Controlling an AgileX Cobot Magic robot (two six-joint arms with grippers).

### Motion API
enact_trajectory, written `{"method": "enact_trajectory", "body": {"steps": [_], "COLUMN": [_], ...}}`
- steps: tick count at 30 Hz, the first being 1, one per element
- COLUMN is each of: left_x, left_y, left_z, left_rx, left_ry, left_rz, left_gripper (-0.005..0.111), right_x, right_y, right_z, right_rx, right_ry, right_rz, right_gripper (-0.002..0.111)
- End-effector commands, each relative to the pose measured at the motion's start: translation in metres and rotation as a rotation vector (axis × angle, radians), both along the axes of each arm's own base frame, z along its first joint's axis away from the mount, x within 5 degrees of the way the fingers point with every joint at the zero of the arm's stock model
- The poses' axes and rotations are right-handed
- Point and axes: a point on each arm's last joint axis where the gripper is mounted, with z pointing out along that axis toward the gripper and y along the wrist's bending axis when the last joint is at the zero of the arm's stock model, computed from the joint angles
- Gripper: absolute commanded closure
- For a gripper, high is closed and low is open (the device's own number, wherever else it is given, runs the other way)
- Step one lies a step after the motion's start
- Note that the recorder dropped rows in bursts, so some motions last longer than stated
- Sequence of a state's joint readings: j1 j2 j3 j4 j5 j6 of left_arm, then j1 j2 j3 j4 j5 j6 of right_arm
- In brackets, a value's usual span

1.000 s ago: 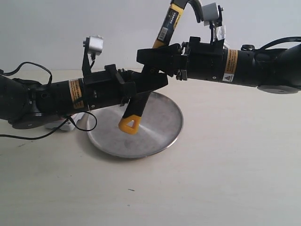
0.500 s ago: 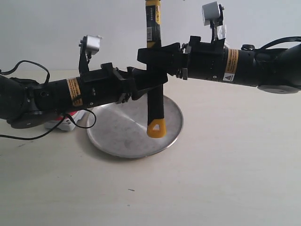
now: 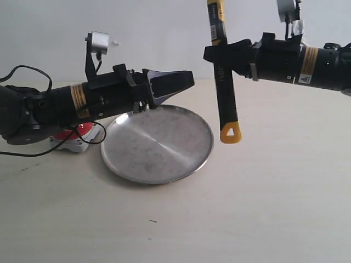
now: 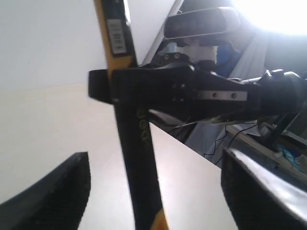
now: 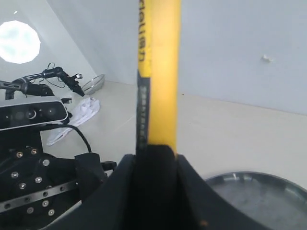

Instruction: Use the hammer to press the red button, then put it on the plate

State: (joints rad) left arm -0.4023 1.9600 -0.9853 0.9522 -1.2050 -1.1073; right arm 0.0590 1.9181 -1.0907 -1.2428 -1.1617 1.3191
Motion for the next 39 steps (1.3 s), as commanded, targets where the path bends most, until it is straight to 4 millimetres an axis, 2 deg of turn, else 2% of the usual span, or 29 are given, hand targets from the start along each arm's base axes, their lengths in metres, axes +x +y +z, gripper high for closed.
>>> {"method": "enact_trajectory", "body": {"steps": [1, 4, 5, 9, 13, 15, 16, 17, 18, 19, 22, 24, 28, 30, 35, 39], "left_x": [0.010, 0.019, 0.021, 0.028, 0.035, 0.040, 0.046, 0.049, 0.052, 0.052, 0.049, 0.044, 0.020, 0.002, -0.058, -0.091], "left_y": [0.019, 0.036, 0.043, 0.070, 0.097, 0.109, 0.121, 0.126, 0.139, 0.146, 0.164, 0.171, 0.177, 0.186, 0.212, 0.215], "left_z": [0.004, 0.005, 0.006, 0.008, 0.012, 0.010, 0.004, 0.002, -0.004, -0.004, 0.004, 0.012, 0.039, 0.052, 0.049, 0.053], "left_rx": [-0.008, 0.001, 0.008, 0.048, 0.057, 0.136, 0.284, 0.355, 0.537, 0.619, 0.800, 0.840, 0.729, 0.618, 0.491, 0.502], "left_ry": [-0.021, -0.027, -0.034, -0.058, -0.043, -0.010, 0.027, 0.048, 0.110, 0.136, 0.183, 0.190, 0.110, 0.022, -0.237, -0.318], "left_rz": [0.042, 0.081, 0.091, 0.122, 0.169, 0.241, 0.351, 0.410, 0.569, 0.644, 0.828, 0.884, 0.879, 0.960, 1.364, 1.388], "left_gripper": [0.037, 0.051, 0.060, 0.106, 0.107, 0.107, 0.107, 0.107, 0.107, 0.107, 0.107, 0.107, 0.107, 0.107, 0.107, 0.107], "right_x": [-0.005, -0.006, -0.006, -0.006, -0.006, -0.006, -0.006, -0.006, -0.006, -0.006, -0.006, -0.006, -0.006, -0.007, -0.007, -0.008], "right_y": [-0.006, -0.005, -0.005, -0.005, -0.005, -0.005, -0.005, -0.005, -0.005, -0.005, -0.005, -0.005, -0.005, -0.004, -0.004, -0.002], "right_z": [0.021, 0.020, 0.020, 0.020, 0.020, 0.020, 0.020, 0.020, 0.020, 0.020, 0.020, 0.020, 0.020, 0.020, 0.020, 0.020], "right_rx": [0.044, 0.038, 0.038, 0.040, 0.045, 0.044, 0.047, 0.049, 0.050, 0.051, 0.054, 0.054, 0.057, 0.061, 0.061, 0.060], "right_ry": [-0.045, -0.041, -0.039, -0.034, -0.024, -0.023, -0.015, -0.011, -0.009, -0.007, -0.001, -0.001, 0.008, 0.022, 0.022, 0.022], "right_rz": [0.025, 0.034, 0.035, 0.035, 0.035, 0.036, 0.036, 0.036, 0.036, 0.036, 0.036, 0.036, 0.036, 0.040, 0.040, 0.048], "right_gripper": [0.108, 0.108, 0.108, 0.108, 0.108, 0.108, 0.108, 0.108, 0.108, 0.108, 0.108, 0.108, 0.108, 0.108, 0.108, 0.108]}}
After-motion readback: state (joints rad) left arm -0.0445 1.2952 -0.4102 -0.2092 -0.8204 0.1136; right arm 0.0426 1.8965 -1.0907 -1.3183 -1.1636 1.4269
